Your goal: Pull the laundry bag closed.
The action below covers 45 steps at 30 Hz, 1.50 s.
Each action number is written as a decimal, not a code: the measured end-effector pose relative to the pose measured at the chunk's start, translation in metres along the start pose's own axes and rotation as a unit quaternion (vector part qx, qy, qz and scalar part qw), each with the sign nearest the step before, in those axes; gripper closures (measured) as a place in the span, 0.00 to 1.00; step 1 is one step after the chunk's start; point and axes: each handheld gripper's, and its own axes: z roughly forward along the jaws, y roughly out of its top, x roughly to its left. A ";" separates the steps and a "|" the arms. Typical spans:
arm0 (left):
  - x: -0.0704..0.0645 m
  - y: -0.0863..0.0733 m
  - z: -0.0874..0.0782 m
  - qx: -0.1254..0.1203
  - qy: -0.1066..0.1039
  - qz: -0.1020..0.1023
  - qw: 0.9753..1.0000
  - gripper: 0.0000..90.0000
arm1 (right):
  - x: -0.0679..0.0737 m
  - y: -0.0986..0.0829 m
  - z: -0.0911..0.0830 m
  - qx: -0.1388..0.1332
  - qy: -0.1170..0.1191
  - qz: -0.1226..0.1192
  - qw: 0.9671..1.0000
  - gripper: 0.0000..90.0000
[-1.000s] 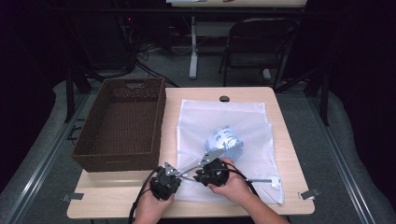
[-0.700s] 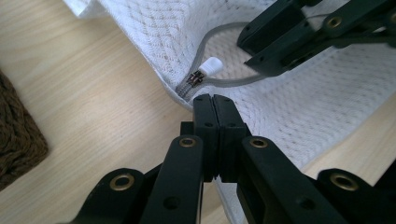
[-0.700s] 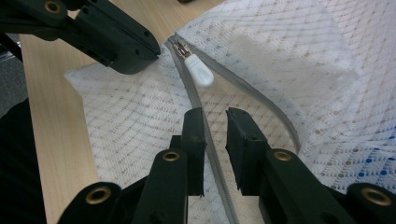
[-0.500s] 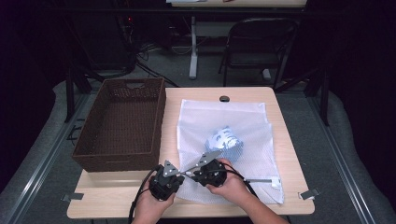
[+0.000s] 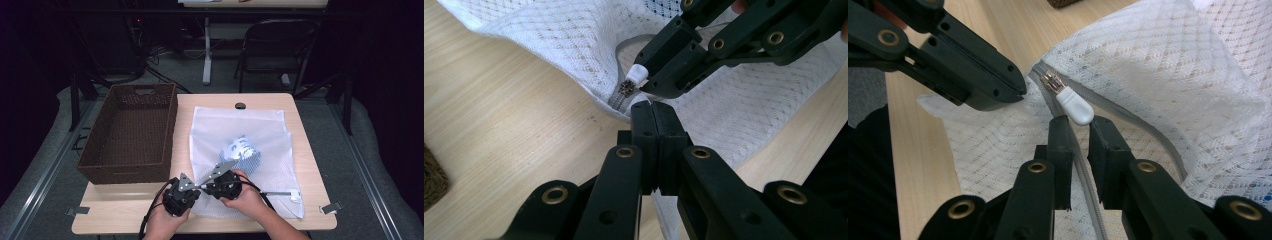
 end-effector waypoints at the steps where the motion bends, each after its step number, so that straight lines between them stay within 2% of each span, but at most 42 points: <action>1: 0.000 0.000 0.000 0.000 0.000 0.000 1.000 1.00 | 0.000 0.000 -0.001 -0.002 0.004 0.004 1.000 0.88; 11: 0.000 -0.002 0.004 0.008 0.001 -0.001 1.000 1.00 | -0.002 0.002 -0.008 -0.019 0.011 0.012 1.000 0.87; 15: -0.001 -0.002 0.006 0.015 0.004 0.008 1.000 1.00 | -0.001 0.003 -0.009 -0.019 0.013 0.010 1.000 0.87; 23: -0.002 -0.002 0.008 0.020 0.004 0.013 1.000 1.00 | 0.001 0.005 -0.009 -0.023 0.017 0.008 1.000 0.86; 32: -0.006 -0.002 0.011 0.025 0.004 0.023 0.999 1.00 | 0.002 0.006 -0.009 -0.021 0.017 0.016 1.000 0.86; 39: -0.007 -0.002 0.012 0.025 0.003 0.026 0.999 1.00 | 0.003 0.006 -0.009 -0.017 0.019 0.016 1.000 0.91; 45: -0.007 -0.002 0.012 0.025 0.003 0.027 0.999 1.00 | 0.003 0.006 -0.007 -0.017 0.025 0.014 0.999 0.92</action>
